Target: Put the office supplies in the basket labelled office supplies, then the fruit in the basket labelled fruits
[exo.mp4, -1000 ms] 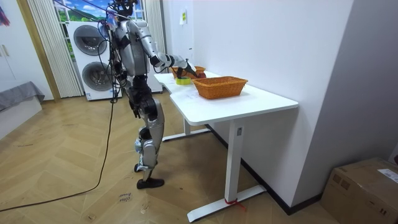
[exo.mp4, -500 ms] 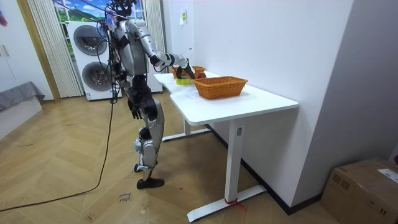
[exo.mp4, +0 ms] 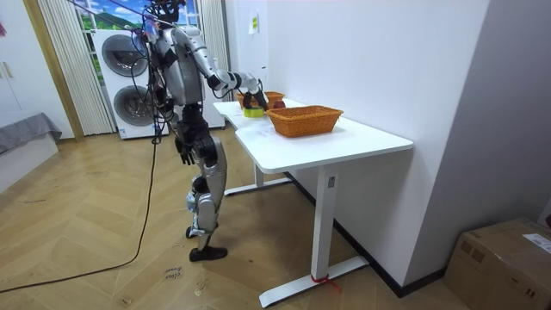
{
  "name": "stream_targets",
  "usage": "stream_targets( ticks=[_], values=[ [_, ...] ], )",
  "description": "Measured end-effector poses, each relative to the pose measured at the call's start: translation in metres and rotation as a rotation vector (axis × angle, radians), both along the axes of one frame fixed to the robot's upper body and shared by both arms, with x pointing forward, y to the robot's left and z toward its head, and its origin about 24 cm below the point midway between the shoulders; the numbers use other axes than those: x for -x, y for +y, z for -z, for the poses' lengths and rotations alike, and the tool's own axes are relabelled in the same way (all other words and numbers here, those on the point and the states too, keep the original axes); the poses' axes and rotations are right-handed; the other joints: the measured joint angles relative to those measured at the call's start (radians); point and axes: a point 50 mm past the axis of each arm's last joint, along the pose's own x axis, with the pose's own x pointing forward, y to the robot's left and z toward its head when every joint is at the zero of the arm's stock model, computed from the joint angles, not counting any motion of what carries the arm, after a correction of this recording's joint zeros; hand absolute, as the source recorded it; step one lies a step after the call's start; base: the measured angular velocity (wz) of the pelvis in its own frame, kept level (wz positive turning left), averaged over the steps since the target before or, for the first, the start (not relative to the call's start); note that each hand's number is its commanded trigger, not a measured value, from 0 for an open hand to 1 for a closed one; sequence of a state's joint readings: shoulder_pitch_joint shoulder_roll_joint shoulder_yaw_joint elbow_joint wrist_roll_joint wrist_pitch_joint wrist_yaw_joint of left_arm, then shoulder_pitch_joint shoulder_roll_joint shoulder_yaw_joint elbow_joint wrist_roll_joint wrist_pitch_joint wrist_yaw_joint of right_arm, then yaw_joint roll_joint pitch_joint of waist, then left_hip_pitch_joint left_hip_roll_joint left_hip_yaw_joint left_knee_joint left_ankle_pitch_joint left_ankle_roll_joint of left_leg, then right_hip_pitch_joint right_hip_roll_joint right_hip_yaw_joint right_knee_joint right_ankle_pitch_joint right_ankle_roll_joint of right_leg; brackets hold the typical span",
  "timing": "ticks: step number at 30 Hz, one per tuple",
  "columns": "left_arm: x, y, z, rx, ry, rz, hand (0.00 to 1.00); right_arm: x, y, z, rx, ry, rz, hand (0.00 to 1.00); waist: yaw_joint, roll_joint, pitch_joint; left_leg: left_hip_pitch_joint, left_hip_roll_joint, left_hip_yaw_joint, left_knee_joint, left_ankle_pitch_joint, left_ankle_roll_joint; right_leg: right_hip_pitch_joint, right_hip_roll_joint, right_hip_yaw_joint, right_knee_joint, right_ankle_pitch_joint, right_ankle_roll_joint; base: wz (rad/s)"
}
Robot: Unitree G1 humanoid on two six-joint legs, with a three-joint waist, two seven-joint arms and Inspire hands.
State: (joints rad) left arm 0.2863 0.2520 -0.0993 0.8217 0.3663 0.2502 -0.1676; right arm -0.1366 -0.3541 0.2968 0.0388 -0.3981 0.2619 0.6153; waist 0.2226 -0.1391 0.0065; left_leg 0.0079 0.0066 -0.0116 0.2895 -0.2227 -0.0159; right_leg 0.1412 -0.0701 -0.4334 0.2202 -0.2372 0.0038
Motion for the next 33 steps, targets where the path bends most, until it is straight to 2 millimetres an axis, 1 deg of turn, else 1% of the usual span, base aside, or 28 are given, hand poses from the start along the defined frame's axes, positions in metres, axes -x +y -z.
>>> stream_targets(
  ticks=[1, 2, 4, 5, 6, 7, 11, 14, 19, 23, 27, 33],
  values=[
    [0.0, 0.001, 0.0, -0.003, 0.003, -0.001, 0.0, 0.0, -0.001, 0.001, 0.0, 0.004, 0.002, 0.0, 0.002, -0.001, -0.0009, 0.0, 0.0, 0.0, 0.0, 0.0, 0.0, 0.0, 0.0, 0.0, 0.0, 0.0, 0.0, 0.0],
    [-0.001, 0.001, 0.0, -0.008, 0.006, -0.002, 0.0, 0.0, -0.002, 0.001, 0.002, 0.012, 0.002, 0.02, 0.003, -0.004, -0.0025, 0.0, 0.0, -0.001, 0.0, 0.0, 0.0, 0.0, 0.0, -0.001, 0.0, 0.0, 0.001, 0.0],
    [-0.002, 0.001, 0.0, -0.007, 0.004, -0.001, 0.0, -0.002, -0.002, 0.002, 0.005, 0.021, -0.001, 0.54, 0.004, -0.005, -0.0025, 0.0, 0.0, -0.002, 0.0, 0.0, 0.0, 0.0, 0.0, -0.001, 0.0, 0.0, 0.001, 0.0],
    [-0.003, 0.001, 0.0, -0.006, 0.003, -0.001, 0.0, -0.003, -0.002, 0.002, 0.006, 0.023, -0.001, 0.64, 0.004, -0.006, -0.0027, 0.0, 0.0, -0.002, 0.0, 0.0, 0.0, 0.0, 0.0, -0.001, 0.0, 0.0, 0.001, 0.0],
    [-0.003, 0.001, 0.0, -0.006, 0.003, -0.001, 0.0, -0.004, -0.003, 0.002, 0.007, 0.024, 0.0, 0.76, 0.005, -0.006, -0.003, 0.001, 0.0, -0.002, 0.0, 0.0, 0.0, 0.001, 0.0, -0.001, 0.0, 0.0, 0.001, 0.0],
    [-0.003, 0.001, 0.0, -0.007, 0.003, -0.001, 0.0, -0.004, -0.003, 0.002, 0.008, 0.024, 0.001, 1.0, 0.005, -0.007, -0.0032, 0.001, 0.0, -0.002, 0.0, 0.0, 0.0, 0.002, 0.0, -0.001, 0.001, 0.0, 0.001, 0.0],
    [-0.002, 0.002, 0.0, -0.009, 0.012, -0.004, 0.0, -0.011, -0.006, 0.002, 0.044, 0.014, 0.02, 1.0, 0.009, -0.018, -0.0073, 0.0, -0.003, -0.007, 0.001, 0.0, 0.001, 0.003, -0.001, -0.007, 0.0, -0.001, 0.002, 0.04],
    [-0.002, 0.0, 0.001, -0.005, 0.014, -0.005, 0.0, -0.017, -0.007, 0.002, 0.08, 0.002, 0.028, 1.0, 0.018, -0.02, -0.0069, 0.0, -0.003, -0.008, 0.001, 0.0, 0.002, 0.003, -0.002, -0.009, 0.0, -0.001, 0.002, 0.03],
    [-0.007, 0.0, 0.0, -0.005, 0.005, -0.002, 0.0, -0.016, -0.009, 0.005, 0.135, 0.002, 0.023, 1.0, 0.031, -0.02, -0.0069, 0.001, -0.004, -0.02, 0.0, -0.001, 0.003, 0.005, -0.001, -0.007, 0.003, -0.001, 0.002, 0.07],
    [-0.007, 0.0, 0.001, -0.005, 0.012, -0.005, 0.0, -0.015, -0.009, 0.006, 0.133, 0.009, 0.023, 1.0, 0.03, -0.019, -0.0063, 0.004, -0.004, -0.02, -0.001, -0.002, 0.003, 0.012, 0.0, -0.006, 0.003, -0.001, 0.002, 0.0],
    [-0.011, 0.0, 0.001, -0.005, 0.005, -0.002, 0.0, -0.013, -0.009, 0.008, 0.133, 0.014, 0.023, 1.0, 0.031, -0.019, -0.0061, 0.007, -0.003, -0.02, 0.0, -0.003, 0.003, 0.015, 0.002, 0.007, 0.002, -0.001, 0.002, -0.02],
    [-0.011, 0.0, 0.001, -0.005, 0.006, -0.002, 0.0, -0.012, -0.008, 0.009, 0.133, 0.018, 0.015, 1.0, 0.032, -0.019, -0.006, 0.014, -0.003, -0.02, 0.0, -0.003, 0.003, 0.016, 0.002, 0.019, 0.005, -0.001, 0.002, -0.03]
  ],
)
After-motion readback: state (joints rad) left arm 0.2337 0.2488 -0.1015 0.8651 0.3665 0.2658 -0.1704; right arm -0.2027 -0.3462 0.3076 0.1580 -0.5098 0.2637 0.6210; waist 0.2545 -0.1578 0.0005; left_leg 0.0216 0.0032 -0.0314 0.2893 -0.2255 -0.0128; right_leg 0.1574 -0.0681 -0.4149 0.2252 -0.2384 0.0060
